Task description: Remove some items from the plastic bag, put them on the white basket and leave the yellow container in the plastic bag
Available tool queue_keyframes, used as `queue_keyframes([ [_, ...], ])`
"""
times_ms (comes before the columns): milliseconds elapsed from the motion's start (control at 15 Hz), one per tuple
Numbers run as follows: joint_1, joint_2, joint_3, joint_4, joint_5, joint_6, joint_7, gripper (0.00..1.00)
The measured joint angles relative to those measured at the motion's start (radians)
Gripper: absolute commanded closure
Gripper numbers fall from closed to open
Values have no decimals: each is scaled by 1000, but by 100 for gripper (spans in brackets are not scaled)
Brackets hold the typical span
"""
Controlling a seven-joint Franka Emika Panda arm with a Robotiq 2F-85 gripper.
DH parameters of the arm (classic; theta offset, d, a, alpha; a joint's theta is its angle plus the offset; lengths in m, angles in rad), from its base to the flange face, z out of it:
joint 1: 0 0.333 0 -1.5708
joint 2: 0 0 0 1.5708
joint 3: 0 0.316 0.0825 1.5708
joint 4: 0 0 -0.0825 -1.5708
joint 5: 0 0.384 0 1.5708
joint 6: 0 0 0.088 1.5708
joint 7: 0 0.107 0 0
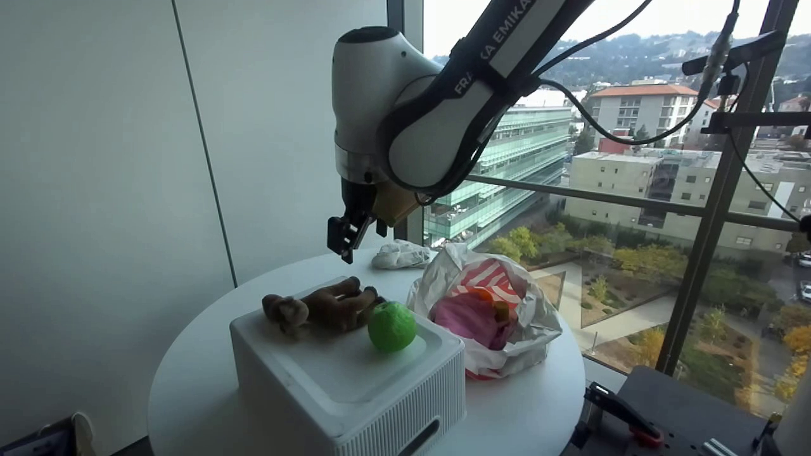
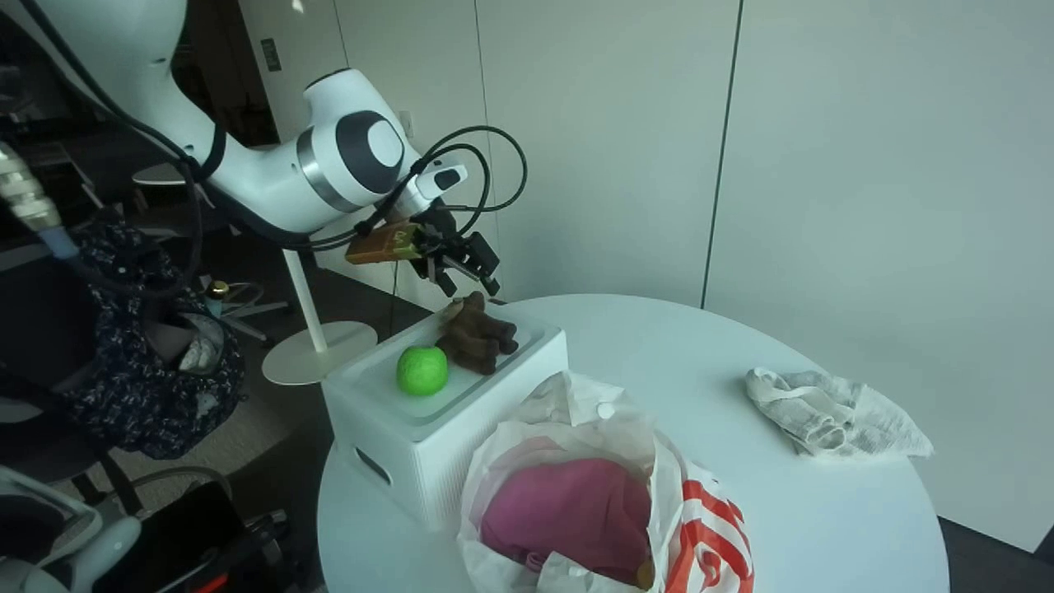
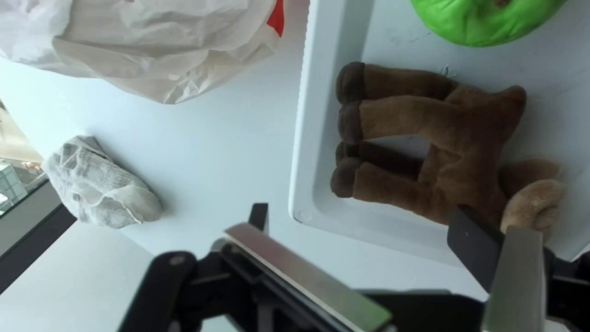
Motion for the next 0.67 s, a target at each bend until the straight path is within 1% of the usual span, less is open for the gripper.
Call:
queue_keyframes([
  [133, -29, -12, -38, 10, -77, -58, 66, 0],
  [400, -109, -3, -88, -5, -206, -154, 214, 0],
  [533, -136, 14, -102, -13, -225, -184, 270, 0],
  [667, -154, 33, -109, -17, -223, -212, 297, 0],
])
